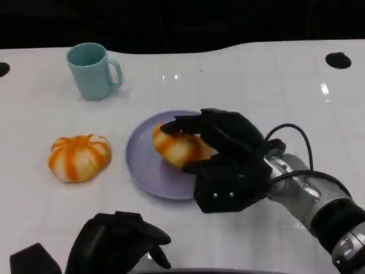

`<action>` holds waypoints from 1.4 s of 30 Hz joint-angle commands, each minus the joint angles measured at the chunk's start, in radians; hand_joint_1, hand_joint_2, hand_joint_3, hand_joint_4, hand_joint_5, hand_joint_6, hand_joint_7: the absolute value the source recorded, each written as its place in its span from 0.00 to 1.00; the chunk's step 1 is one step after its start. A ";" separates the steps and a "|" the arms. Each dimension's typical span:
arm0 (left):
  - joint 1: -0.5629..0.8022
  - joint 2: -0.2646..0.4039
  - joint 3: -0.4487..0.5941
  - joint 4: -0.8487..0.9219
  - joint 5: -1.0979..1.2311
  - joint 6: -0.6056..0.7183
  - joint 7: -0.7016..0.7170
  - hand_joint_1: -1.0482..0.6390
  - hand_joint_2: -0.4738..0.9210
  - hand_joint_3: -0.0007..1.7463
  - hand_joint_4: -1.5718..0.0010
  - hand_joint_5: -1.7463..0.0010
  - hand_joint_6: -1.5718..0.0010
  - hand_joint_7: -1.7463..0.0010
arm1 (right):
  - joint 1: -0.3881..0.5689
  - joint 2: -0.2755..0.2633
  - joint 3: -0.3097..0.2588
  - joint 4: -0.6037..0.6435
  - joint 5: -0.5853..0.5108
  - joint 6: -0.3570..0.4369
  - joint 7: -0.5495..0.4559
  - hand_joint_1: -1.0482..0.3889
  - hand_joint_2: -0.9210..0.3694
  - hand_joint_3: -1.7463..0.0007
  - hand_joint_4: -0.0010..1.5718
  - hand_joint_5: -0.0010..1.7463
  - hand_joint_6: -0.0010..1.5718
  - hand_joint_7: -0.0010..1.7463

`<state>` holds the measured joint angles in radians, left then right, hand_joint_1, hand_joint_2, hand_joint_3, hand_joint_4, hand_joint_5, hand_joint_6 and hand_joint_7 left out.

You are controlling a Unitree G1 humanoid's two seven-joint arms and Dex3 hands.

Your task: Grasp the bread from the table and place it into the plate.

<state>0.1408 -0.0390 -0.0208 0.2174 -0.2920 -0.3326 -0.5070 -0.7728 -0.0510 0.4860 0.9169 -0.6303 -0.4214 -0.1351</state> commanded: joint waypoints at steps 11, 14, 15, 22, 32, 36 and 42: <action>0.014 0.025 0.004 -0.007 -0.016 -0.004 -0.020 0.06 0.97 0.00 0.28 0.40 0.09 0.87 | 0.139 -0.122 -0.016 -0.343 0.032 0.106 0.194 0.18 0.00 0.79 0.02 0.10 0.08 0.00; 0.014 0.028 0.005 -0.007 -0.016 -0.005 -0.020 0.06 0.98 0.00 0.28 0.41 0.08 0.87 | 0.201 -0.148 -0.053 -0.432 0.078 0.078 0.207 0.20 0.00 0.80 0.03 0.12 0.09 0.01; 0.014 0.029 0.006 -0.008 -0.017 -0.003 -0.020 0.06 0.98 0.00 0.28 0.41 0.08 0.87 | 0.225 -0.155 -0.069 -0.462 0.103 0.066 0.211 0.21 0.00 0.80 0.04 0.14 0.10 0.01; 0.000 0.031 0.012 0.002 -0.019 -0.001 -0.018 0.05 0.98 0.00 0.26 0.41 0.08 0.88 | 0.400 -0.203 -0.158 -0.625 0.276 -0.031 0.275 0.29 0.00 0.83 0.08 0.27 0.17 0.04; -0.015 0.040 0.017 0.024 -0.012 -0.019 -0.023 0.05 1.00 0.01 0.27 0.42 0.07 0.89 | 0.620 -0.223 -0.267 -0.734 0.457 -0.208 0.295 0.44 0.00 0.85 0.32 0.69 0.40 0.36; -0.016 0.040 0.019 0.026 -0.026 -0.009 -0.031 0.05 0.99 0.00 0.27 0.42 0.08 0.89 | 0.707 -0.239 -0.308 -0.752 0.531 -0.252 0.327 0.49 0.00 0.83 0.40 0.78 0.44 0.47; -0.019 0.045 0.021 0.029 -0.022 -0.015 -0.035 0.05 0.99 0.00 0.27 0.42 0.08 0.89 | 0.811 -0.252 -0.359 -0.814 0.555 -0.252 0.341 0.53 0.02 0.76 0.45 0.96 0.48 0.58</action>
<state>0.1244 -0.0099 -0.0062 0.2438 -0.3118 -0.3441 -0.5320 0.0045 -0.2876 0.1526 0.1386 -0.1002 -0.6656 0.1984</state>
